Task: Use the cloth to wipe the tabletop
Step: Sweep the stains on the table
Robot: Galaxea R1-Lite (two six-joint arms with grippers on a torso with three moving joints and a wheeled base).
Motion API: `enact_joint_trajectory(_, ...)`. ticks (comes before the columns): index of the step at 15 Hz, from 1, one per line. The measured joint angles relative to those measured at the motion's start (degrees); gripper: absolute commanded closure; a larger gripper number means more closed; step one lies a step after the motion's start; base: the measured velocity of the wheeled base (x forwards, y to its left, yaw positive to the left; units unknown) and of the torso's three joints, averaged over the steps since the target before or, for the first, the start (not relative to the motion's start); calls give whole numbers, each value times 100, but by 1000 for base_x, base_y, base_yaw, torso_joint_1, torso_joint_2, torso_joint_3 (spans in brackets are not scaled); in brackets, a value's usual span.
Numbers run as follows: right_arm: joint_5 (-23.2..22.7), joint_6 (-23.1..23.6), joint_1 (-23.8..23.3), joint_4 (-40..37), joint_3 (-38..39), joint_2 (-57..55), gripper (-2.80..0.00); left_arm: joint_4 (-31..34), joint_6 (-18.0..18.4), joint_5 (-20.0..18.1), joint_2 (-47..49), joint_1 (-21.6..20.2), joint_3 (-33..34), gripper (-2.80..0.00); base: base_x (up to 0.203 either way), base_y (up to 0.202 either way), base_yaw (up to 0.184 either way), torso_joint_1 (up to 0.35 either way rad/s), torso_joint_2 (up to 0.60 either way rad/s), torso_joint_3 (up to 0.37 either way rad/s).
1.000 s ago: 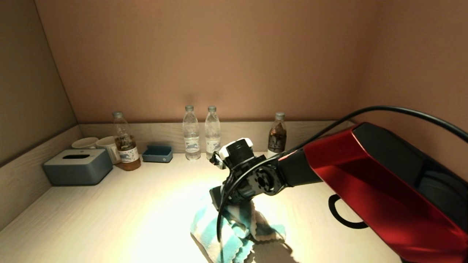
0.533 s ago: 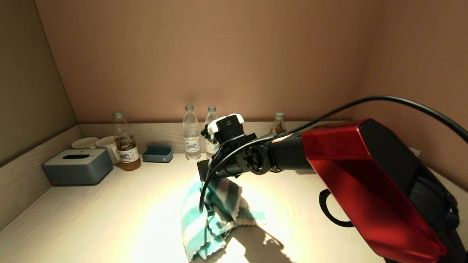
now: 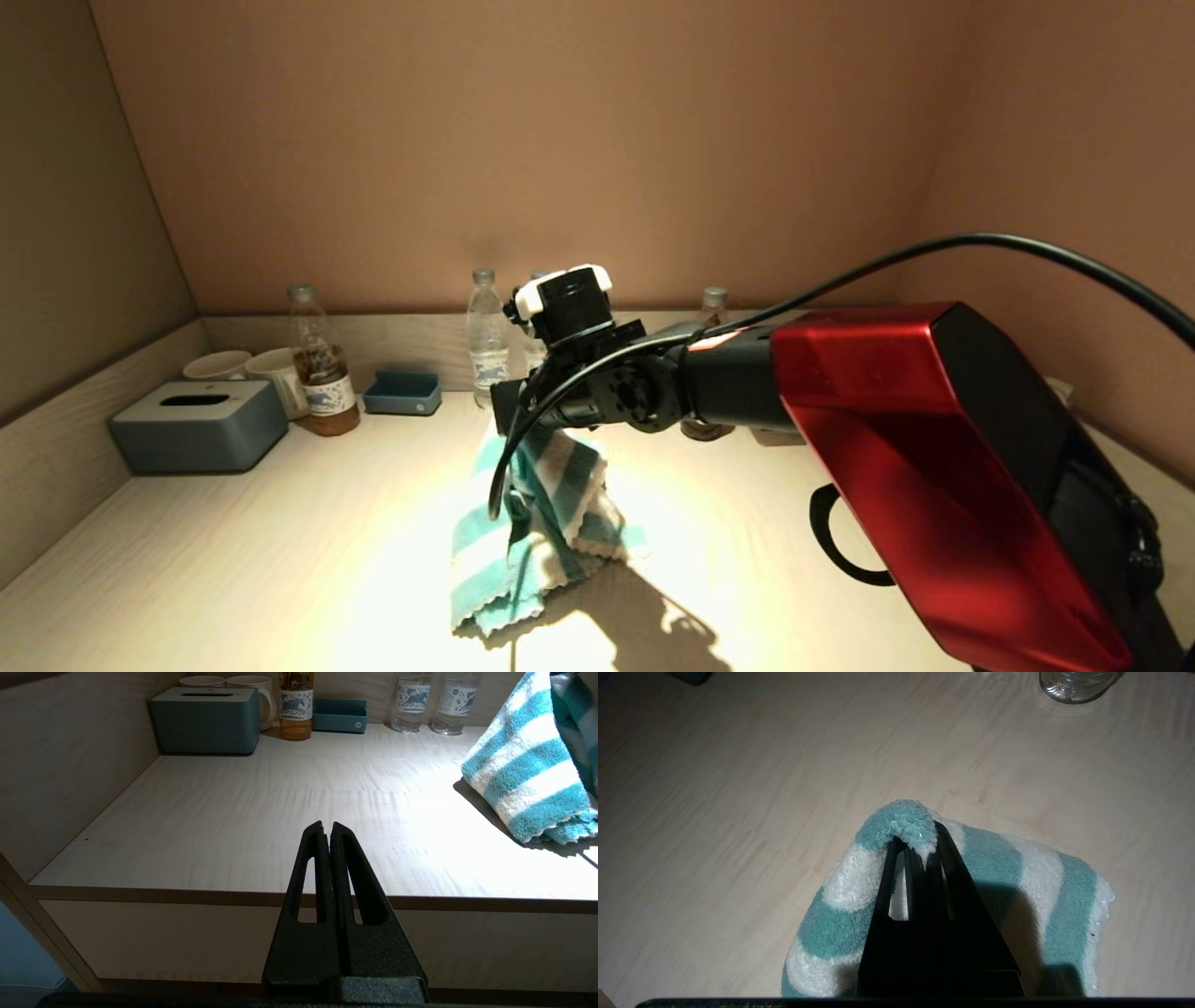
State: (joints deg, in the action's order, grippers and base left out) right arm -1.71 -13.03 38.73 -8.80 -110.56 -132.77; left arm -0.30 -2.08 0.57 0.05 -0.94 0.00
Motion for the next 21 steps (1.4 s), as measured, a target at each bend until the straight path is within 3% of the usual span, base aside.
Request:
enact_joint_trajectory(9,-60,-96,920,-104,507,-223,0,0,0,2,0,0,0,0,0,0,0,0,0,0)
enact_joint_trajectory(21,-198,-2,978,-113,1108,-407,0,-2,0,2,0,0,0,0,0,0,0,0,0,0)
